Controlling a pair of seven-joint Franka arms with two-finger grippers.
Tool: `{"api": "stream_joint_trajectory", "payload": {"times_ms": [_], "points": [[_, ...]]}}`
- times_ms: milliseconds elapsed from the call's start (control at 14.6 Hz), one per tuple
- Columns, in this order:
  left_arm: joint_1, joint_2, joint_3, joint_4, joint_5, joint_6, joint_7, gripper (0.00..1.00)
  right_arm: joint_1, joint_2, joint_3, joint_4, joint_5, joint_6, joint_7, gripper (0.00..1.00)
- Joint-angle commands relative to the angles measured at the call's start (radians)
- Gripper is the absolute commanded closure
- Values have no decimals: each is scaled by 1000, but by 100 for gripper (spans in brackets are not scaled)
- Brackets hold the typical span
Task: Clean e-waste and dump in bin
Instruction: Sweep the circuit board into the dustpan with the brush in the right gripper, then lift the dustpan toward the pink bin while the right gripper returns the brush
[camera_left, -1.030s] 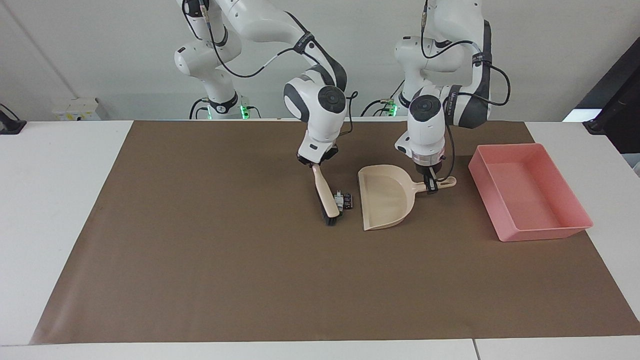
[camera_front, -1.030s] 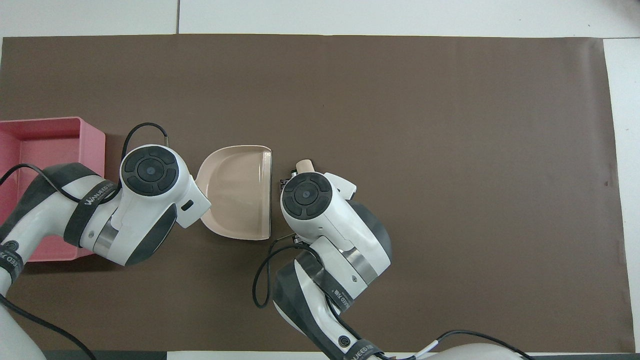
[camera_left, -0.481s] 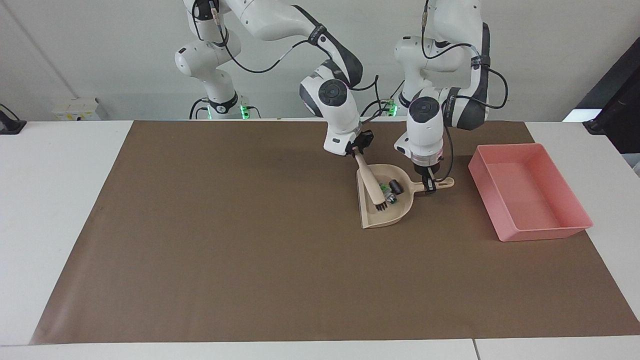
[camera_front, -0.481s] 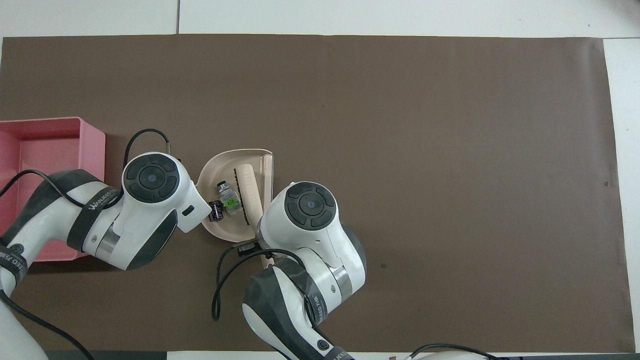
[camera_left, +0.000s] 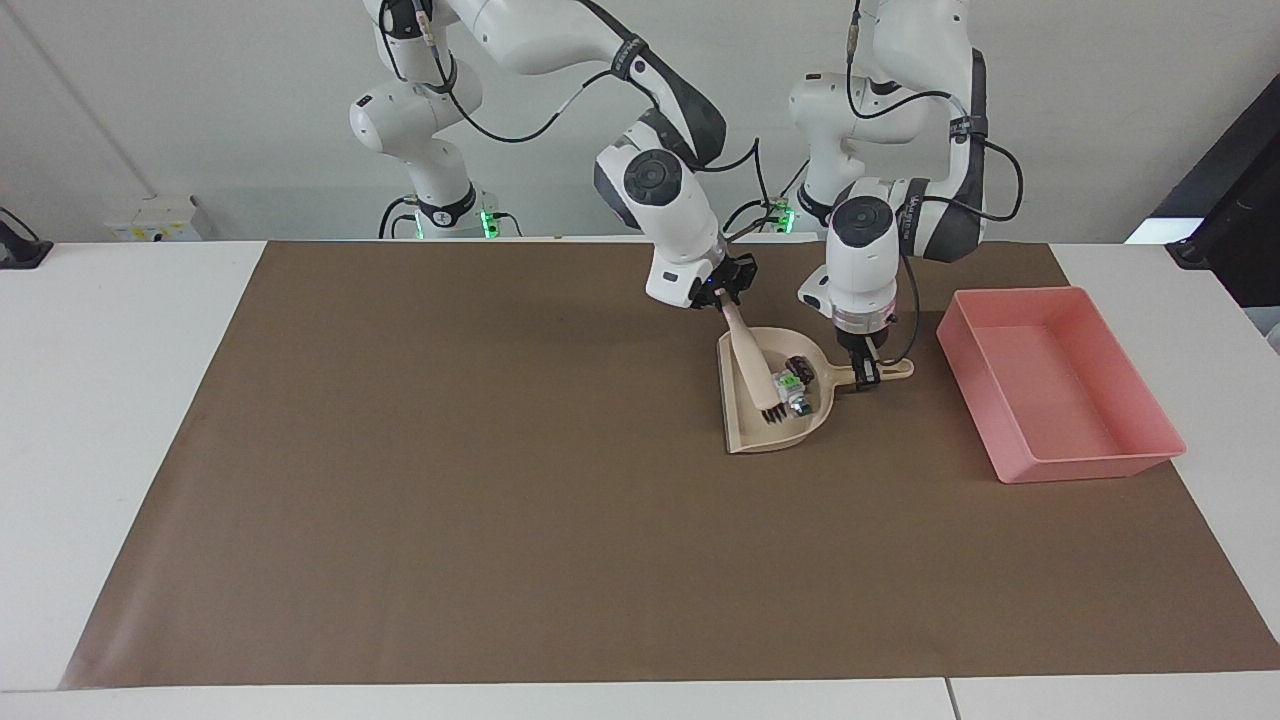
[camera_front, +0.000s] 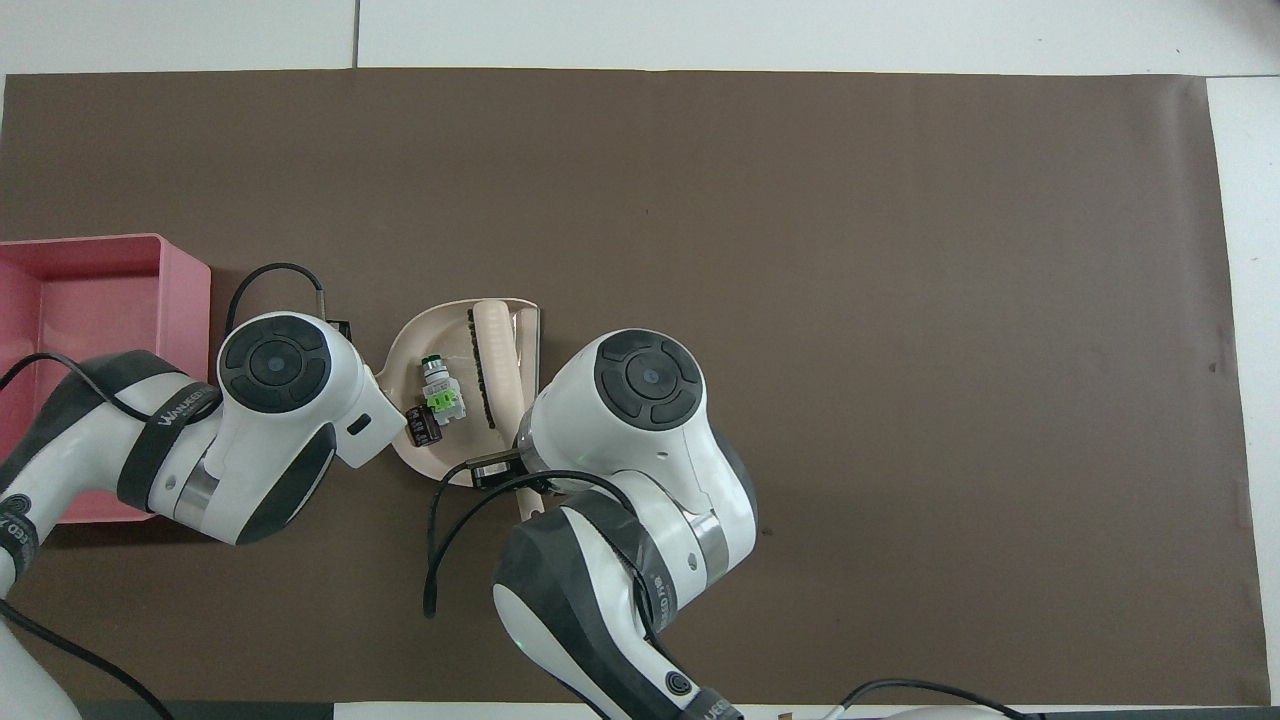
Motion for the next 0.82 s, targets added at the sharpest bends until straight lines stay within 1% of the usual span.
{"api": "stream_joint_trajectory", "payload": {"times_ms": [0, 69, 206, 275, 343, 412, 549, 618, 687, 755], "points": [[31, -32, 4, -30, -50, 25, 113, 100, -120, -162, 1, -28, -132, -184, 116, 100], [48, -38, 4, -24, -71, 22, 128, 100, -174, -193, -1, -29, -167, -269, 115, 100], [77, -59, 5, -15, -90, 17, 159, 100, -281, -233, 2, -29, -276, -366, 98, 100], [100, -79, 5, -15, -128, 14, 197, 100, -342, -248, 4, -29, -311, -421, 57, 100], [117, -90, 7, -12, -166, 0, 247, 100, -402, -252, 2, -29, -320, -476, -9, 100], [143, -105, 13, 12, -206, -35, 321, 100, -479, -255, 1, -42, -336, -512, -87, 100], [212, -115, 14, 81, -261, -119, 429, 100, -590, -291, 2, -124, -395, -503, -222, 100], [244, -116, 14, 117, -290, -156, 475, 100, -631, -314, 2, -184, -437, -469, -286, 100], [286, -113, 16, 159, -322, -194, 534, 100, -694, -336, 2, -250, -461, -407, -348, 100], [320, -109, 17, 192, -344, -221, 591, 100, -743, -345, 2, -297, -465, -368, -386, 100]]}}
